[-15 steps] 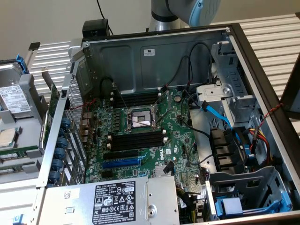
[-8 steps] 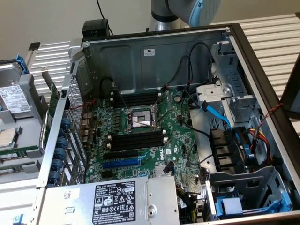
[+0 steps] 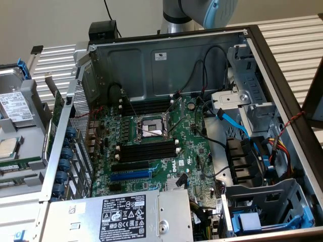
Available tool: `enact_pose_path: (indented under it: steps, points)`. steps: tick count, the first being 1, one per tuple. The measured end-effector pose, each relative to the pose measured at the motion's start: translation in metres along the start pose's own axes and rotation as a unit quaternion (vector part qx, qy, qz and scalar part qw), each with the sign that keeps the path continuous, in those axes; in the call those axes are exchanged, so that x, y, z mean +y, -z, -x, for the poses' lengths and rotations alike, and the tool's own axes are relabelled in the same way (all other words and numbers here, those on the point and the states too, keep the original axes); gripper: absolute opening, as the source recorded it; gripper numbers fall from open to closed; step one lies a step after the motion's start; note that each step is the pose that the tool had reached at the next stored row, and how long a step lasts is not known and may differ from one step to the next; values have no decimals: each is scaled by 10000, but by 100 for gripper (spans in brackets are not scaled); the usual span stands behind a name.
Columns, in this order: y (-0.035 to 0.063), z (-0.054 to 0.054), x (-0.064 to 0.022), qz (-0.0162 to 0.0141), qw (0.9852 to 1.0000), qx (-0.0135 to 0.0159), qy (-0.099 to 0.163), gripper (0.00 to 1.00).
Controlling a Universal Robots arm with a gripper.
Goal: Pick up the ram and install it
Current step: 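Pick up the ram and move it above insertion slot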
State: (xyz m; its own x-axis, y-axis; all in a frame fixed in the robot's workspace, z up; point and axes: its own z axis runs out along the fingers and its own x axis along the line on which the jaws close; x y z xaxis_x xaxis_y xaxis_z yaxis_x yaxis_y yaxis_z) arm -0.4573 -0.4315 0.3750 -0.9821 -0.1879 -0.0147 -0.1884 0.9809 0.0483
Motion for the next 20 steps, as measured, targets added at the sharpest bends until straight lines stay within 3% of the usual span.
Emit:
enact_pose_path:
  steps: [5,10,15,20]
  points:
    - [-15,0,-1,7,9990,22,452,11]
    - [-29,0,-1,13,9959,44,908,11]
    - [-41,-1,-2,20,9907,66,1360,11]
    - [-57,-1,-3,26,9835,88,1806,11]
